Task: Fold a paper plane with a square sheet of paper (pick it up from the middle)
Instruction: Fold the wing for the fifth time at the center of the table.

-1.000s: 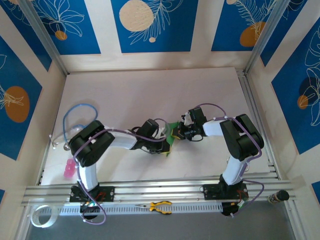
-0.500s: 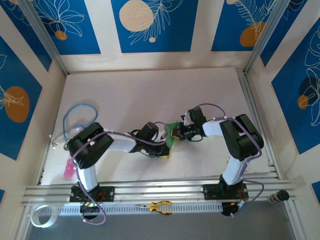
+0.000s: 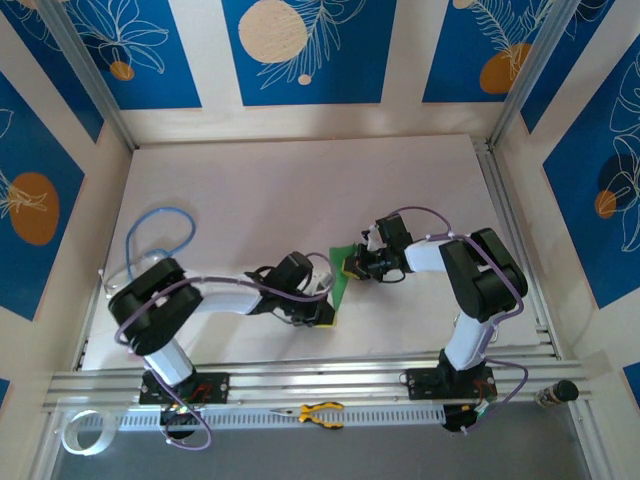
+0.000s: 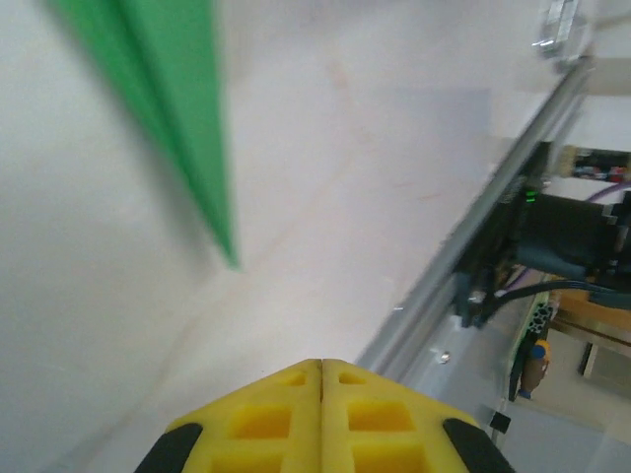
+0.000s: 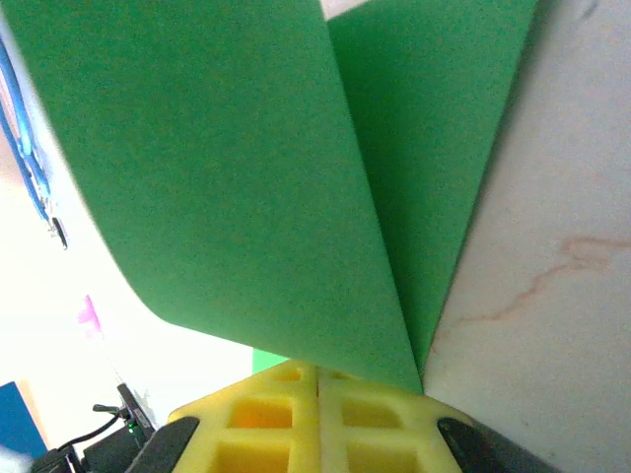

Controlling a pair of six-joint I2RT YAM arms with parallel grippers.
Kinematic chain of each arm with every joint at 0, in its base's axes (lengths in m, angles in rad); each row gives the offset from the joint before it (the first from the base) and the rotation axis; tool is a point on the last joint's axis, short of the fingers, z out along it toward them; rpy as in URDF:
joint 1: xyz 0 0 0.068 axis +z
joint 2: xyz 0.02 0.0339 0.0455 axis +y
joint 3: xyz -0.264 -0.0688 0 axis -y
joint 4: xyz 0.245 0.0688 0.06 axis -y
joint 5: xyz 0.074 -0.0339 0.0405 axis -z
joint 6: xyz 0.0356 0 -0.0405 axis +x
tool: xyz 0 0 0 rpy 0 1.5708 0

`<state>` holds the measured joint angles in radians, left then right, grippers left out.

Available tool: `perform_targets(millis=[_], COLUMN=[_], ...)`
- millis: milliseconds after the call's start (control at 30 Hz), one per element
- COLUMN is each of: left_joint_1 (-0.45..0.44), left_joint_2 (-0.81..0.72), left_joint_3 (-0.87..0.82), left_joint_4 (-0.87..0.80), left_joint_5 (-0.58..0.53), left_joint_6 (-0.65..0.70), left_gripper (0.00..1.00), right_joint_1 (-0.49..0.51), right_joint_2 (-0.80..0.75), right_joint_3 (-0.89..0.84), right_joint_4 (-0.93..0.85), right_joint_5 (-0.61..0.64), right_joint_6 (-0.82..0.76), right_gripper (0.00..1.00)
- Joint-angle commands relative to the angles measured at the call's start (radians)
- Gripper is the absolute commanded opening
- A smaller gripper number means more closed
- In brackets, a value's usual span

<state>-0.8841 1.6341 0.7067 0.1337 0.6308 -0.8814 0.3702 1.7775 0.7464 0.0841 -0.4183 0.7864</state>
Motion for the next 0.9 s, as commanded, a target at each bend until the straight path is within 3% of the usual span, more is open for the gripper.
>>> perform_targets(millis=[0, 200, 367, 867], left_joint_1=[0.035, 0.096, 0.101, 0.106], left_joint_2=[-0.051, 0.087, 0.189, 0.306], left_joint_3=[0.05, 0.188, 0.262, 0.328], left_joint_4=[-0.005, 0.013, -0.004, -0.153], left_joint_5=[-0.04, -0.036, -0.102, -0.241], left_joint_6=[0.021, 0.007, 0.007, 0.073], left_gripper=[0.0, 0.0, 0.0, 0.0], right_joint_1=[-0.001, 0.0, 0.0, 0.001], right_joint_2=[0.03, 0.028, 0.03, 0.026], right_joint_3=[-0.016, -0.016, -0.016, -0.016], right_joint_4=[-0.08, -0.078, -0.07, -0.055], right_joint_5=[0.109, 0.099, 0.093, 0.08], right_joint_6=[0.01, 0.018, 0.02, 0.03], right_gripper=[0.01, 0.01, 0.01, 0.01])
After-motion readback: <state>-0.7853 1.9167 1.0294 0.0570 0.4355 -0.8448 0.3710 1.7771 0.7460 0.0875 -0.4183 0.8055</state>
